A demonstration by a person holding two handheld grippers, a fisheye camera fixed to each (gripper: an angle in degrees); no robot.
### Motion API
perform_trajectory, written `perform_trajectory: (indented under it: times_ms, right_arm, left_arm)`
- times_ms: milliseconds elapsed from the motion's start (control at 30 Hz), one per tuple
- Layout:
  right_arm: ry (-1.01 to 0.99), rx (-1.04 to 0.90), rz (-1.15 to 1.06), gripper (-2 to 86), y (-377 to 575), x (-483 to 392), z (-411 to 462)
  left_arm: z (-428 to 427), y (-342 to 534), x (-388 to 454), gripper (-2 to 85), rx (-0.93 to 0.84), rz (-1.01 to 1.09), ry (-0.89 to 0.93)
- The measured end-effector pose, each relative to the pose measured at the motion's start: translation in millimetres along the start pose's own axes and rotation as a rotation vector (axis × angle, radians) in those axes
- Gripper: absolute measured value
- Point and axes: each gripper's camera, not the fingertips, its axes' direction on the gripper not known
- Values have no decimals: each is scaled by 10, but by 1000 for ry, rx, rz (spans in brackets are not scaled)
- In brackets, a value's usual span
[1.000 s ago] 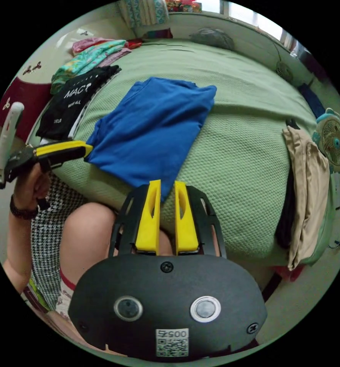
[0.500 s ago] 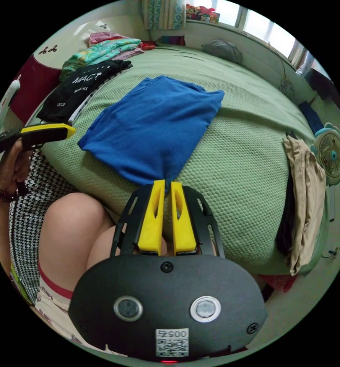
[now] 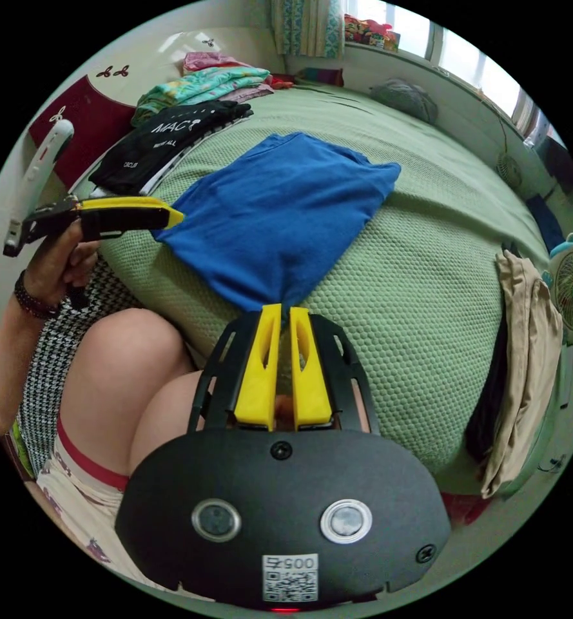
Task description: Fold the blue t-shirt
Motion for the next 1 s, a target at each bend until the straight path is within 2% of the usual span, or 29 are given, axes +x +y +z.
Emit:
perform_trajectory:
  times_ms: [300,467,733,867,1000]
  right_arm:
    - [-94,82,136,50,182,367,-384]
    - [18,230,263,105,-142,834,-720]
    - [27,112,341,101,-974,1308,-354]
    - [-80,72,407,83,-1069,1389,-259]
    - [-55,91,405,52,-1030,1336,-347]
  left_arm:
    - [224,34,85,120,4,5,53]
    - [299,-10,183,118,-25,11,62]
    - [405,-9,359,100,-35,-21,90]
    - [440,-6,523,86,-31,-10,62]
    - [498,-12,683,53,-41,-44,93]
